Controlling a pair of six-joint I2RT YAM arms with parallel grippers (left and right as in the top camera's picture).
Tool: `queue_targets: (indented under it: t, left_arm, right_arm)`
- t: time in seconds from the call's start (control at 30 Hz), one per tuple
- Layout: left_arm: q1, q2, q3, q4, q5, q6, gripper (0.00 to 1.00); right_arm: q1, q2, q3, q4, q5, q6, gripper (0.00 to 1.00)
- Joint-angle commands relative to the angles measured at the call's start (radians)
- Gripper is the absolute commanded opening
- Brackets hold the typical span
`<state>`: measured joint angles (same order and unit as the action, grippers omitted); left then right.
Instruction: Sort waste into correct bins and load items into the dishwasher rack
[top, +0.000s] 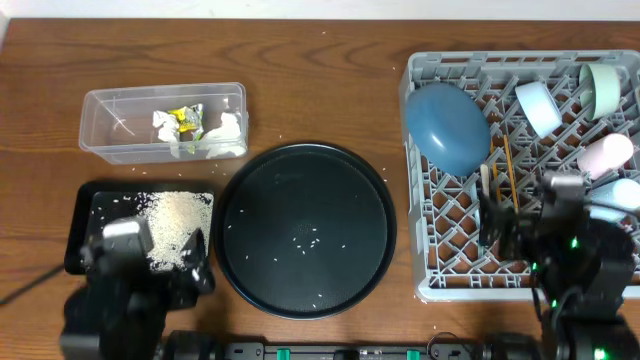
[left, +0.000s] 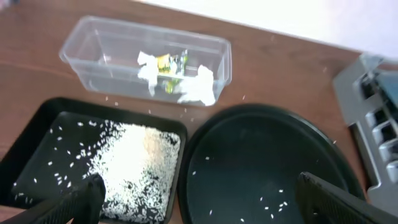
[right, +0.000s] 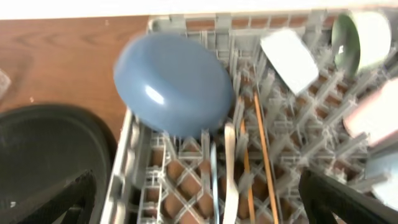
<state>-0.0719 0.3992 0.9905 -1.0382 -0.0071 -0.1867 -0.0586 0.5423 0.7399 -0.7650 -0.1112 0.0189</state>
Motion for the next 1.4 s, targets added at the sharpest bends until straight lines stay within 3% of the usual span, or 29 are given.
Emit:
queue_targets:
  t: [0.0,0.33,1.2,1.37]
  left_arm:
    - [0.006,-0.063,-0.013,-0.010,-0.012,-0.013,0.98]
    - [0.006,-0.082,-0.013,-0.023,-0.012,-0.013,0.98]
    - [0.006,-0.082,-0.013,-0.023,-0.012,-0.013,0.98]
    - [0.006,-0.082,-0.013,-0.023,-0.012,-0.013,0.98]
  right_arm:
    - [0.005,-0.048,-0.018,-0.069,0.018,0.010,0.99]
    - [0.005,-0.056,-0.019,-0.359,0.018,0.010,0.99]
    - [0.006,-0.097,-0.023,-0.349,0.022,0.009,0.99]
    - [0.006,-0.183,-0.082,-0.210,0.021,-0.021,0.99]
